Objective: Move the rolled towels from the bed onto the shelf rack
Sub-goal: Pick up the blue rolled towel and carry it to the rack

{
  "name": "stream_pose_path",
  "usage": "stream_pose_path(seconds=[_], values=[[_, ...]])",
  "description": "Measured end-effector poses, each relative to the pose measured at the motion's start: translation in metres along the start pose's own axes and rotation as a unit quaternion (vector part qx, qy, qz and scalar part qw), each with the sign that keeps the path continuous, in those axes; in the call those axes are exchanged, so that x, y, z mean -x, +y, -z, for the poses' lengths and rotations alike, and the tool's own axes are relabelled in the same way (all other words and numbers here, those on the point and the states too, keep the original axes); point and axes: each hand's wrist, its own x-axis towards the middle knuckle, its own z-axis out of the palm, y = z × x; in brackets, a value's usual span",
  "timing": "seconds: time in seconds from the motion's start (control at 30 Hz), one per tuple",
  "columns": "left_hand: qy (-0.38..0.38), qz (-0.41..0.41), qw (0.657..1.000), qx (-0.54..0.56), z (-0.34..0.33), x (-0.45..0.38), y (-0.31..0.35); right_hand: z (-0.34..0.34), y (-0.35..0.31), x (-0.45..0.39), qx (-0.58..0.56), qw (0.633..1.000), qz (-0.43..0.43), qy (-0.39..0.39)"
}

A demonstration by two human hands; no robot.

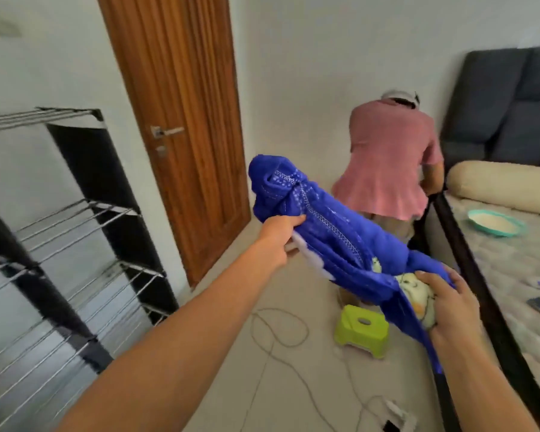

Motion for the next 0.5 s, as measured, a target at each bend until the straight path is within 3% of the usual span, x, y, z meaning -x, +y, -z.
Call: stream_pose_path(seconds=[0.23, 0.5], values=[[0.148, -0.037, 0.983, 0.101, 0.156, 0.002, 0.033, -0.155, 0.051, 0.016, 0.032, 0.981, -0.06, -0.184], [0.297, -0.076, 0.941, 0.142, 0.254, -0.023, 0.069, -0.296, 0.089, 0.008, 0.047, 0.938, -0.086, -0.332]])
